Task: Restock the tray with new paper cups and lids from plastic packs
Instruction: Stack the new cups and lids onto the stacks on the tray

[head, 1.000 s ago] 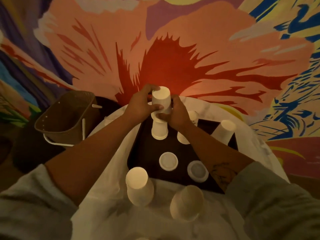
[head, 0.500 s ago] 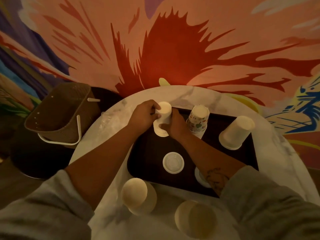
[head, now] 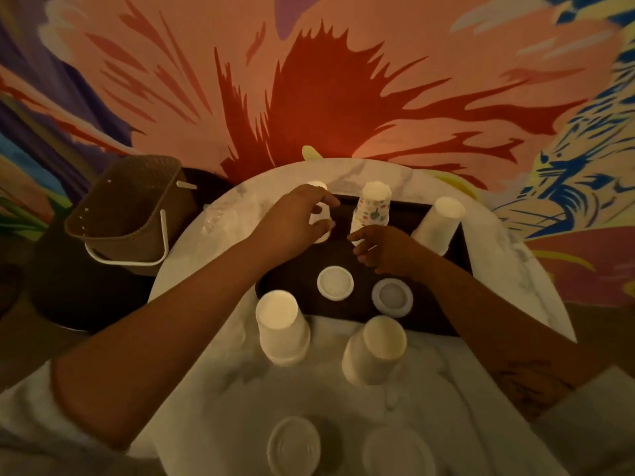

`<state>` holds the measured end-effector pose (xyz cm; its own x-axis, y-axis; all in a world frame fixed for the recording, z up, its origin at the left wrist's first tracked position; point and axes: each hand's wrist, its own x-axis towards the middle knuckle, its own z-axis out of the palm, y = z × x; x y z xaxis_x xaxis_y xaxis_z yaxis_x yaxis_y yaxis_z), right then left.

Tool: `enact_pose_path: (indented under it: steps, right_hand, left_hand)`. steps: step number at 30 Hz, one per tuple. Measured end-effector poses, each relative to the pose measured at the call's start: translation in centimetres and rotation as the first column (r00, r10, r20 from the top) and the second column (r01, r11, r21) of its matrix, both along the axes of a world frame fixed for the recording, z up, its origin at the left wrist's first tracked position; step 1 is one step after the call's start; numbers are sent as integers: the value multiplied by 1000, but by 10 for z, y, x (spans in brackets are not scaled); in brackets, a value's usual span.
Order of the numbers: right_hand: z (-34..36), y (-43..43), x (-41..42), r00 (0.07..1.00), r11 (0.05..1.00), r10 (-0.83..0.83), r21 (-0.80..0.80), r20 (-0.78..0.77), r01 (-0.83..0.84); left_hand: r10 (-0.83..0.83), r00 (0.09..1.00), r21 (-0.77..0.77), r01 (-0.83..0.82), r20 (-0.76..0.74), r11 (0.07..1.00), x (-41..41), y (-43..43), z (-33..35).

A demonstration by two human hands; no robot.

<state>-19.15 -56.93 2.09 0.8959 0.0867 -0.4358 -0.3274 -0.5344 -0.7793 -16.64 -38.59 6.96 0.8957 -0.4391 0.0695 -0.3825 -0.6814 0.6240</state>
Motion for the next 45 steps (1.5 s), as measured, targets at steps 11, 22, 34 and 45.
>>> enact_pose_path:
  steps: [11, 22, 34, 45]
  right_hand:
    - [-29, -9, -124, 986, 973, 167, -154, -28, -170]
    - [-44, 24, -163, 971, 991, -122, -26, 204, 130]
    - [-3, 10, -144, 947, 990, -135, 70, 293, 119]
    - [66, -3, -58, 927, 997, -43, 80, 373, 14]
  left_hand:
    - [-243, 920, -148, 206, -306, 967, -115, -5, -45]
    - [-225, 928, -84, 209, -295, 974, -133, -9, -58]
    - [-232, 957, -116, 215, -172, 970, -110, -18, -22]
    - [-160, 987, -171, 159, 11, 972, -37, -20, 40]
